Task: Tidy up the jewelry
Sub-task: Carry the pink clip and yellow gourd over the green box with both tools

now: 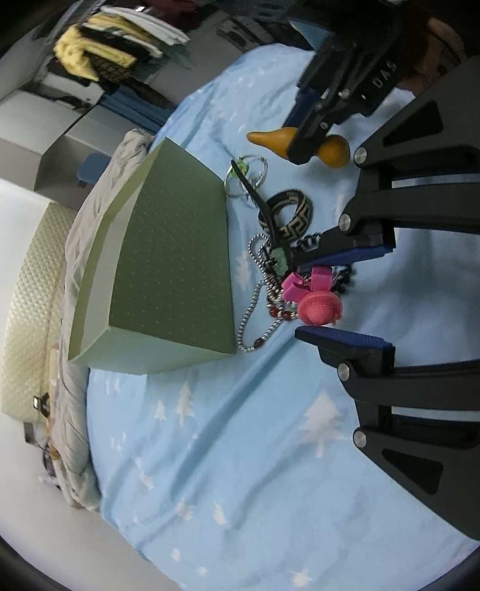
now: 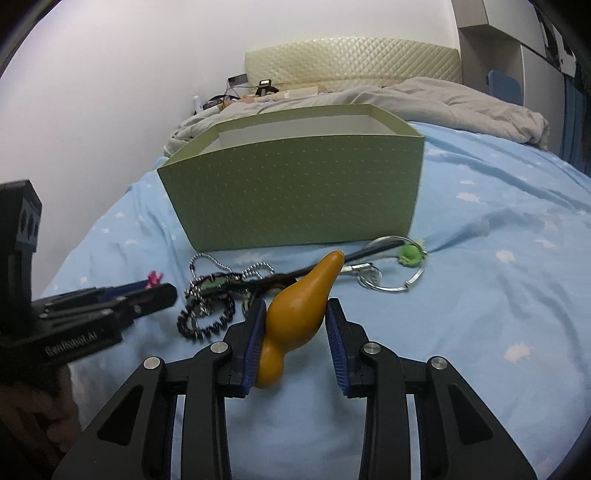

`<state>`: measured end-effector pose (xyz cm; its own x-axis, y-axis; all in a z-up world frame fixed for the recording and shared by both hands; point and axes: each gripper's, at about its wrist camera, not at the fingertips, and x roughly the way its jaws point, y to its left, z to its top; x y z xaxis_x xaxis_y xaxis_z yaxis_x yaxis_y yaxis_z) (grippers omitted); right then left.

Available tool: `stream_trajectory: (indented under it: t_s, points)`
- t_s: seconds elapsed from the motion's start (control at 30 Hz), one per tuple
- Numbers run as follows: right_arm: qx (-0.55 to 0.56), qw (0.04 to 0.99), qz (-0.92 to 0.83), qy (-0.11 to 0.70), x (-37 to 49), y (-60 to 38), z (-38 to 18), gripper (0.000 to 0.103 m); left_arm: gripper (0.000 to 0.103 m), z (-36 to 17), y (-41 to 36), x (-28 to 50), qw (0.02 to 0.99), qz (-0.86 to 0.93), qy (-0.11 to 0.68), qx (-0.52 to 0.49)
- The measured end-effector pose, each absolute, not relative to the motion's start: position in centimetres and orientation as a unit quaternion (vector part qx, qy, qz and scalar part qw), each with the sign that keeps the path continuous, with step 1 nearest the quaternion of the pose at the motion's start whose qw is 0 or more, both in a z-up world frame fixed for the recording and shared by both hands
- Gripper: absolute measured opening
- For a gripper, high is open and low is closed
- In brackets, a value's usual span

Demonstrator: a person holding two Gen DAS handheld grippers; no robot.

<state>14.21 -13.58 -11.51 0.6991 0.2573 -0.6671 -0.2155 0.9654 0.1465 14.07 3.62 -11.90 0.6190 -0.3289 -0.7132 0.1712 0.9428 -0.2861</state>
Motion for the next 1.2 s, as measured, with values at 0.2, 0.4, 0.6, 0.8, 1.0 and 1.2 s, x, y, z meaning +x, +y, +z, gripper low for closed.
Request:
stream_trajectory:
  t_s: [0.2, 0.4, 0.6, 0.8, 1.0, 1.2]
  points:
    - [0.006, 0.928, 0.106, 0.357, 12.1, -13.7, -10.7, 0.03, 0.033, -11.1, 3.6, 12.3, 0.9, -0.128, 0.405, -0.101]
    - [-0.01, 0.932, 0.095, 0.351, 9.9, -14.0, -9.7, 0.03, 0.033, -10.2, 3.5, 10.6, 0.904, -0.116, 0.399, -0.103]
    - [-0.008, 0.934, 0.092, 0.346, 9.1, -14.4, -8.8, 0.03, 0.033, -9.4, 3.3, 9.9, 0.904, -0.114, 0.399, -0.105]
    - [0.014, 0.94, 0.099, 0.326, 10.3, -14.6, -7.1, 0.03, 0.033, -7.1, 2.7, 11.2, 0.913, -0.124, 0.377, -0.091]
    - [0.016, 0.95, 0.104, 0.295, 12.6, -14.5, -4.5, 0.03, 0.033, -4.5, 1.7, 13.8, 0.926, -0.13, 0.345, -0.081]
    - [0.004, 0.956, 0.097, 0.276, 15.3, -14.5, -2.0, 0.03, 0.033, -2.1, 1.3, 16.3, 0.935, -0.12, 0.325, -0.068]
